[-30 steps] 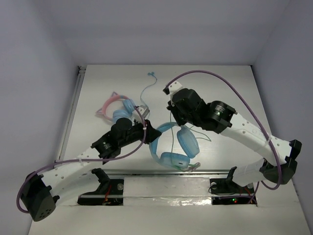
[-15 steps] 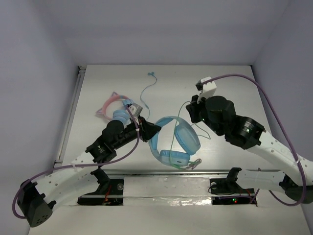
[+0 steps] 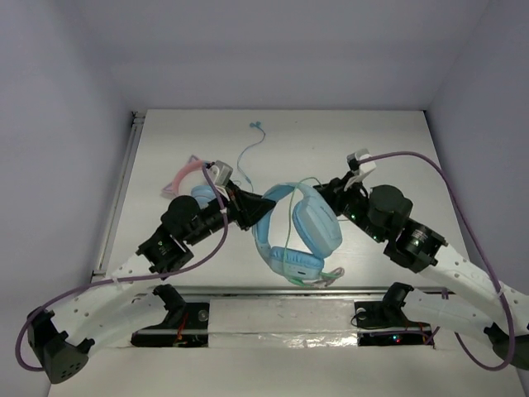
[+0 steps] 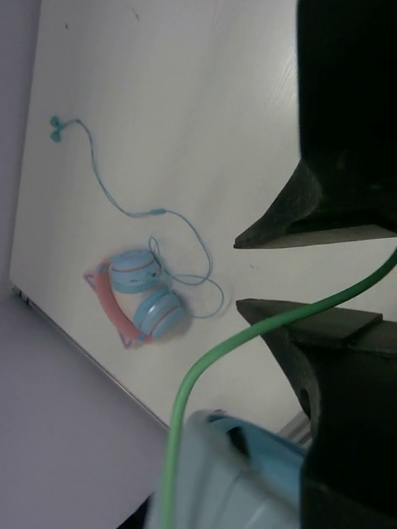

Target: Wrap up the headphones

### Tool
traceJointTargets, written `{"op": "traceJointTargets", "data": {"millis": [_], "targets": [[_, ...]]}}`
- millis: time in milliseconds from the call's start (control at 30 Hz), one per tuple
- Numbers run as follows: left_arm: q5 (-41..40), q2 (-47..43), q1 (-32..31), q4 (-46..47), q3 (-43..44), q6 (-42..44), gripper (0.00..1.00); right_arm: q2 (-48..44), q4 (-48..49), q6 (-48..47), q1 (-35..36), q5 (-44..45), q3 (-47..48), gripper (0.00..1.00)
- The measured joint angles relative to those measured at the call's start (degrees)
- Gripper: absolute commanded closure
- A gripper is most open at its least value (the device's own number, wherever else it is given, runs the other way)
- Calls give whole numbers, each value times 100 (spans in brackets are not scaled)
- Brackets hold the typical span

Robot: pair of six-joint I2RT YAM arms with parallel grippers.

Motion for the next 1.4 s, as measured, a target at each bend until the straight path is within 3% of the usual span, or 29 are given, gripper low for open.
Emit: {"op": "traceJointTargets", "data": {"millis": [467,867,1167,1400], "targets": [[-933,-63,-2,-623,1434,-321,100,22,1622,354,-122,-1132,-1646,56],[-1746,533,-2,-1281,2527,-431,100,1043,3709,949,-173,-1696,-2546,47],[-2076,822,-2,-1373,2756,-452,100,1749,4852,1427,-175,-1814,-2798,52],[-2149,994,-2,-1475,2782,-470,100,2155,5263,1587,-173,-1615,-2914,46]]}}
